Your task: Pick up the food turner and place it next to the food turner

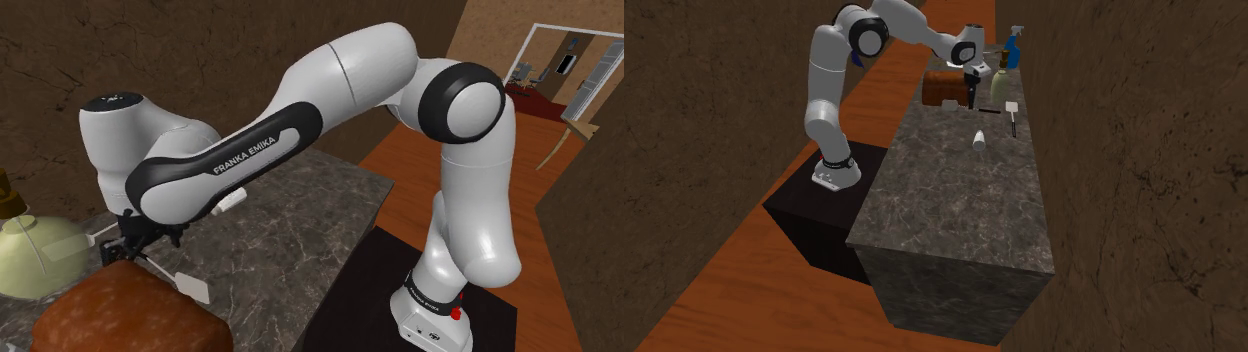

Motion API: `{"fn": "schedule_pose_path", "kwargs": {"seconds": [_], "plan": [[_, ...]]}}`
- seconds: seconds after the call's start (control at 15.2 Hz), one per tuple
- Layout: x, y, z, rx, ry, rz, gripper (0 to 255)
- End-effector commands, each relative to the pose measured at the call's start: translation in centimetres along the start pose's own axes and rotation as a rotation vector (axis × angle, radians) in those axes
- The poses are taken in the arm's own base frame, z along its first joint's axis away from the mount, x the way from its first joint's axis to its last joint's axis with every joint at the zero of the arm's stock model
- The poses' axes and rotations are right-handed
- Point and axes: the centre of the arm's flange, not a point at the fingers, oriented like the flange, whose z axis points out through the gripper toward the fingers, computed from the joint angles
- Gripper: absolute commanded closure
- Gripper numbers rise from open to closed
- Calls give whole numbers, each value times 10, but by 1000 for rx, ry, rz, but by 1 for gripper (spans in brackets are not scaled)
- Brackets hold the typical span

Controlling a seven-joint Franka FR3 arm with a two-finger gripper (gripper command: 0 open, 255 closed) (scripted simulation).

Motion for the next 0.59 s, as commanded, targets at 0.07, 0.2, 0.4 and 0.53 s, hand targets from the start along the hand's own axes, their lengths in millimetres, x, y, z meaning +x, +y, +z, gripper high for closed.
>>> {"fn": "schedule_pose_path", "kwargs": {"seconds": [0.07,0.2,0.4,0.53], "plan": [[1,-1,-33,0,0,0,0],[1,-1,-33,0,0,0,0],[1,-1,-33,0,0,0,0],[1,-1,-33,0,0,0,0]]}}
